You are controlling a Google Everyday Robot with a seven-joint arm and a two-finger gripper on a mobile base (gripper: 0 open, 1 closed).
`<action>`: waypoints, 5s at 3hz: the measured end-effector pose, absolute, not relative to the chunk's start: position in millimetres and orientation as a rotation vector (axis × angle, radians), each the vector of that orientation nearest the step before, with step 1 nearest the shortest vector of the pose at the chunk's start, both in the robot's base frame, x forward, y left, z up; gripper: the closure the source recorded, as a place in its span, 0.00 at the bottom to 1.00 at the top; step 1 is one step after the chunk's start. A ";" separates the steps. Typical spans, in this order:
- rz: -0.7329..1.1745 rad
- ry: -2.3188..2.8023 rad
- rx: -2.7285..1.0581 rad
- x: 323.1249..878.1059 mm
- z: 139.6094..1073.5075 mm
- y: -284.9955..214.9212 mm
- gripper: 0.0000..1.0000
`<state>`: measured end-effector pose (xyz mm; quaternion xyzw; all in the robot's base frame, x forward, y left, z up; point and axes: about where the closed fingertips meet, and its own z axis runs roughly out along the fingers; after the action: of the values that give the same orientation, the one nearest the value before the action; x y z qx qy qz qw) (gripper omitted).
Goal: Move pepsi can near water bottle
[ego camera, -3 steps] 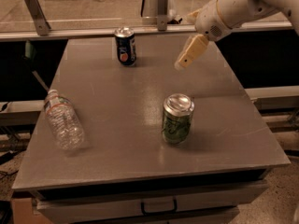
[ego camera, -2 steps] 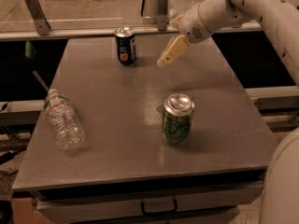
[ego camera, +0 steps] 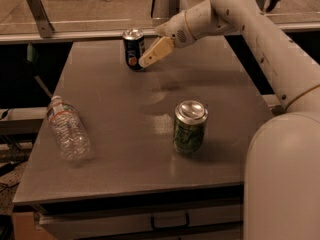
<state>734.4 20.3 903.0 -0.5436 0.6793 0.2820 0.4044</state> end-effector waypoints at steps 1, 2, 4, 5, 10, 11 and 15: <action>0.785 1.665 -1.344 739.2 905.8 51.0 0.00; 0.840 1.650 -1.290 751.4 901.2 67.4 0.18; 0.901 1.629 -1.232 761.3 898.4 79.4 0.64; 0.895 1.571 -1.213 762.7 928.7 67.8 0.87; 1.120 1.447 -1.401 676.5 904.2 181.4 1.00; 1.175 1.395 -1.462 641.6 911.4 207.3 1.00; 1.223 1.371 -1.554 590.2 900.9 209.0 0.34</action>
Offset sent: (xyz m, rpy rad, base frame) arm 0.0344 0.0574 -0.0039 0.2044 0.0463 -0.0124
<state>590.2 209.0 900.9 -0.6027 0.5315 0.4744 0.3594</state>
